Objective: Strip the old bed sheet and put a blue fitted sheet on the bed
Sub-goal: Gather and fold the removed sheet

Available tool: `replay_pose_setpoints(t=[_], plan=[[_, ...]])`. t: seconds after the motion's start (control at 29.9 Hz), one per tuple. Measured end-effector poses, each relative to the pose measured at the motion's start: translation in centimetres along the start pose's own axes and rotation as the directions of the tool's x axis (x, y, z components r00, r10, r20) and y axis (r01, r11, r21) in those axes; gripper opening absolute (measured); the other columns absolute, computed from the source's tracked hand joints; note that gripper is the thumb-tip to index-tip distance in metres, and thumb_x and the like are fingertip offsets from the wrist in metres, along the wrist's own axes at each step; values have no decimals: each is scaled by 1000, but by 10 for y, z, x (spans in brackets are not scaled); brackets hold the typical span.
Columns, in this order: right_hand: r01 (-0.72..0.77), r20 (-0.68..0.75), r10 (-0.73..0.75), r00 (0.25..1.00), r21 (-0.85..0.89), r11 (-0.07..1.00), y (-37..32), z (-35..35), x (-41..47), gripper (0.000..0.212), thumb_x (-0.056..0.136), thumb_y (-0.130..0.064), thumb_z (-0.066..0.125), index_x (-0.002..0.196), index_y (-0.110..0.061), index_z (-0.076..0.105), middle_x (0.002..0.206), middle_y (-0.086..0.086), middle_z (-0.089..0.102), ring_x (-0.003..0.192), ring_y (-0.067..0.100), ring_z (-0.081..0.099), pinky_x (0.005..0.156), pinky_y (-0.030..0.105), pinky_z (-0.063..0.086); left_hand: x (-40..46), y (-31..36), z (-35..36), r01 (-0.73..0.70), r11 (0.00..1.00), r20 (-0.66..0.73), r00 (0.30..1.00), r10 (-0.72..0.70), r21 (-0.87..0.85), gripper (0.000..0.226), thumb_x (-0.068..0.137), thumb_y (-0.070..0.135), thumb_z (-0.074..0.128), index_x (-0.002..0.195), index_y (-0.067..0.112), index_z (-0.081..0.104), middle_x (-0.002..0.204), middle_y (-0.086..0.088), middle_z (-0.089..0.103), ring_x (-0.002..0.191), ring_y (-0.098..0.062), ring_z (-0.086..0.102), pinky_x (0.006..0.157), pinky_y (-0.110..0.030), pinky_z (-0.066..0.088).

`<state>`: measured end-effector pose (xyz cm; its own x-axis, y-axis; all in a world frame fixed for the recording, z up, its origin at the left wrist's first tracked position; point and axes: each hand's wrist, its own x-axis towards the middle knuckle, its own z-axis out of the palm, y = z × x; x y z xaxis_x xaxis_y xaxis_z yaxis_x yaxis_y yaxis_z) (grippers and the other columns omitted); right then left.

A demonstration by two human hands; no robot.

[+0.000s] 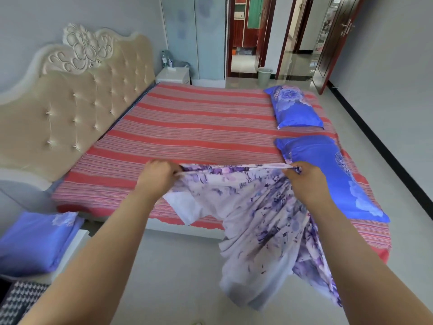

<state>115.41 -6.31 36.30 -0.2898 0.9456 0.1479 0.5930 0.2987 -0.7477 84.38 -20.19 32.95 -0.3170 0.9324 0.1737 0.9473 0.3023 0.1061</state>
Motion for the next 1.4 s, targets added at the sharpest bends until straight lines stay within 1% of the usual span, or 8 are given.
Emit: replay_pose_setpoints(t=[0.33,0.67,0.84,0.94,1.07,1.2,1.3,1.4], plan=[[3,-79,1,997,50,999,12,-31,16,22,93,-17,55,78,-2,60,65,15,46,63,25,39,58,33,33,-16,5,41,-31,996,-246,969,11,-80,44,83,33,41,49,6,52,48,-6,49,47,-24,41,52,-25,30],[23,-104,-22,994,9,1000,22,-37,32,23,93,-17,55,85,4,61,77,29,56,71,42,49,59,35,34,-37,17,63,176,889,-135,958,-254,-423,10,88,6,61,97,6,66,92,-10,61,78,-29,57,62,-29,37],[-34,-79,31,996,-42,999,39,-40,28,31,93,-14,54,63,-4,48,62,19,47,68,37,45,57,39,32,-37,14,30,33,992,-82,996,-43,-123,35,87,-3,53,118,10,63,101,-10,49,71,-31,54,53,-35,39],[-25,-61,23,998,-32,999,45,-42,23,40,94,-13,53,58,-17,36,55,6,37,59,28,36,52,36,25,-43,15,25,77,997,-21,997,-77,-18,24,90,9,53,111,9,65,99,-9,54,74,-33,58,55,-35,41],[40,-25,-40,999,-6,999,44,-47,12,16,95,-17,53,80,-11,54,65,13,48,62,28,43,53,35,27,-53,16,21,196,980,-165,968,-190,23,19,91,16,57,103,14,72,88,-10,68,76,-33,62,57,-32,43],[80,-43,-78,996,46,996,48,-58,6,17,95,-15,53,81,-5,57,70,16,50,66,29,44,56,33,29,-62,28,11,247,907,-339,868,-363,-340,19,90,7,57,100,11,73,81,-9,71,69,-31,64,57,-29,47],[64,-64,-62,996,37,997,54,-63,1,21,95,-16,53,79,-3,57,72,18,52,67,30,45,58,33,29,-62,44,-3,233,686,-277,790,-547,-689,15,93,8,52,90,14,66,76,-3,64,63,-18,57,56,-26,42],[46,-4,-46,999,-6,999,57,-50,-14,25,96,-23,53,79,-4,55,70,15,51,68,31,46,56,36,31,-56,48,-34,109,621,-390,691,-609,-776,13,90,7,51,93,11,64,82,-5,63,72,-18,58,66,-32,49]])
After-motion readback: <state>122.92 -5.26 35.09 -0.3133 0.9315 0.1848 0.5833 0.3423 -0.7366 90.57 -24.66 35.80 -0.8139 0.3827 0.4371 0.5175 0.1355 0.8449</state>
